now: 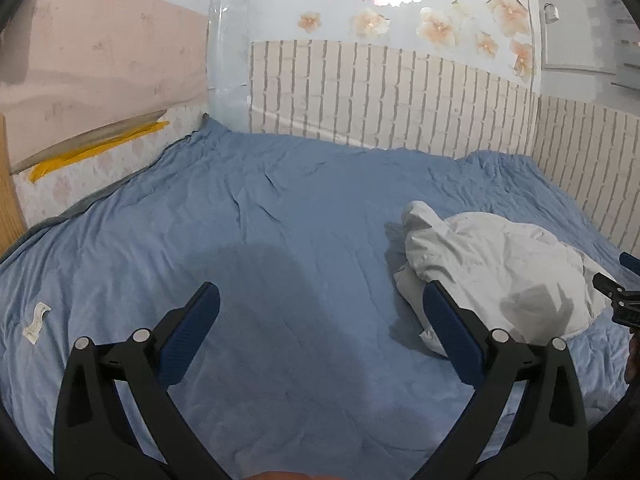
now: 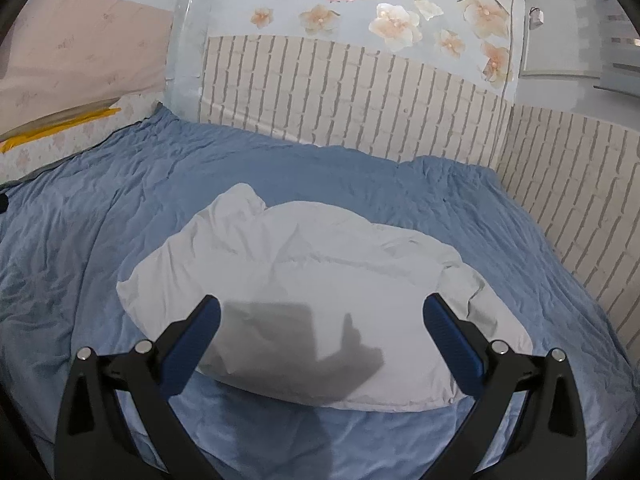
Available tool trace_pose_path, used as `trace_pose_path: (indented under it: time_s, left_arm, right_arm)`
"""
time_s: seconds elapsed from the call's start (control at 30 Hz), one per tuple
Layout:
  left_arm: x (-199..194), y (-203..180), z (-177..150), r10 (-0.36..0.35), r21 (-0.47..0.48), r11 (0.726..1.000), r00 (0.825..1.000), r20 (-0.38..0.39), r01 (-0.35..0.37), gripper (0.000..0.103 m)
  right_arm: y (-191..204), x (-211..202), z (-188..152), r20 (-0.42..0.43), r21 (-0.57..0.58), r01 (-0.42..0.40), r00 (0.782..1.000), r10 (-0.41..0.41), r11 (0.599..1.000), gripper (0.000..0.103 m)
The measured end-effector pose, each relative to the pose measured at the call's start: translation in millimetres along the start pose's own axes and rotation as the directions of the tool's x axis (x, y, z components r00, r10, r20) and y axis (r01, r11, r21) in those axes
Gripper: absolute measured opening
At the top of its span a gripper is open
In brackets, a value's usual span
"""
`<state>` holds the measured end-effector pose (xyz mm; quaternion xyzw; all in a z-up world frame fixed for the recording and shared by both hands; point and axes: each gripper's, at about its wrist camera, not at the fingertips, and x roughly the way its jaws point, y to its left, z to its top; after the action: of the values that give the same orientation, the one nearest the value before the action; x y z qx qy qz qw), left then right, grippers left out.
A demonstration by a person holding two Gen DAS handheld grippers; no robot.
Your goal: Fold large clothes
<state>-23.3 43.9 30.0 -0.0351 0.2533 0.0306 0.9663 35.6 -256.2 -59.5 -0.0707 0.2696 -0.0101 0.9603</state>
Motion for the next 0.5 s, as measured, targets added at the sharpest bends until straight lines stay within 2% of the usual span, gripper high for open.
trace_pose_path:
  time_s: [0.1,0.3,0.5]
  left_arm:
    - [0.8,-1.2,-1.7,0.008,0.007,1.0,1.0,0.004,-0.008,0.1]
    - [9.5,-1.3,-5.1,0.038,0.007,0.999,0.998,-0.042,-0.038,0.1]
    - [10.2,-3.6,-8.0,0.024,-0.003,1.0,0.998,-0.063,-0.024,0.1]
  right_arm:
    - [-4.6,-2.5,0.3,0.0,0.023,0.002,1.0,-0.002,1.0,0.101]
    - [-10.0,-9.6,2.7,0.015,0.051,-0.022,1.0,0.022,0.998,0.101]
    - [-10.6,-14.7,4.2,0.03,0.056,-0.025,0.999,0.023,0.998,0.101]
